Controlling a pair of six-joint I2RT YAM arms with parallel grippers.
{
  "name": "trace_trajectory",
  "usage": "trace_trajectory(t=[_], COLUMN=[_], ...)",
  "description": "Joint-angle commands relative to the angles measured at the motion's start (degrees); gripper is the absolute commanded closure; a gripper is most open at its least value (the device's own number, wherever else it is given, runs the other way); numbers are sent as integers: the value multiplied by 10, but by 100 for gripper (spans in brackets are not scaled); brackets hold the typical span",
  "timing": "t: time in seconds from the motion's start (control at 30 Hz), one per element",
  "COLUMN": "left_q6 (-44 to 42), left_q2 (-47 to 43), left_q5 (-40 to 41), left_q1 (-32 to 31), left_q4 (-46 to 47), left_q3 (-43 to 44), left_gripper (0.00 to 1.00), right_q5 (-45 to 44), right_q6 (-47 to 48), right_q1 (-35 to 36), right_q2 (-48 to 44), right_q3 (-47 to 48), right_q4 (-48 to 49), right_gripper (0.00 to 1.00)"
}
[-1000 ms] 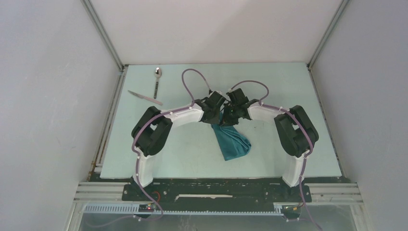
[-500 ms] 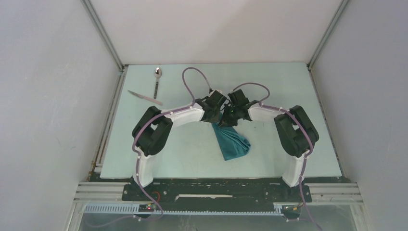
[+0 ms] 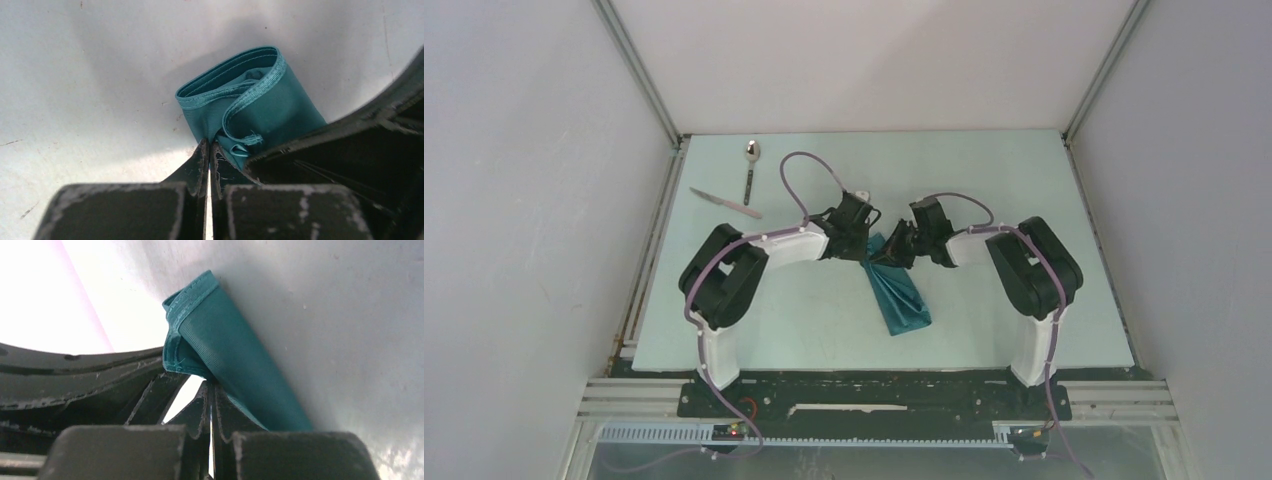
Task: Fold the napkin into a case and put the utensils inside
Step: Grasp the top corner of the smaller rectangle folded napkin from the folded napkin.
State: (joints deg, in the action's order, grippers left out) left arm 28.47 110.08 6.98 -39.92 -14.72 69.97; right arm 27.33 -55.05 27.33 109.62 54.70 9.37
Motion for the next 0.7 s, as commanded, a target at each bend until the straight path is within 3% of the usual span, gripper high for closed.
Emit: trace_trajectory(t=[0.0, 0.4, 0.67], left_q6=[-3, -10, 0], left_q2=[-41, -55, -72], left_q5=[-28, -16, -46], left_q1=[1, 8, 8], left_q4=[44, 52, 85], left_q3=[-8, -9, -39], left_gripper=[100, 100, 100], right_q5=[32, 13, 38], right_q6=[-49, -69, -67], right_q1=[-9, -14, -17], right_q2=[28, 25, 73], right_q3=[1, -64, -60], right_q4=[101, 171, 295], right_gripper=[100, 100, 100])
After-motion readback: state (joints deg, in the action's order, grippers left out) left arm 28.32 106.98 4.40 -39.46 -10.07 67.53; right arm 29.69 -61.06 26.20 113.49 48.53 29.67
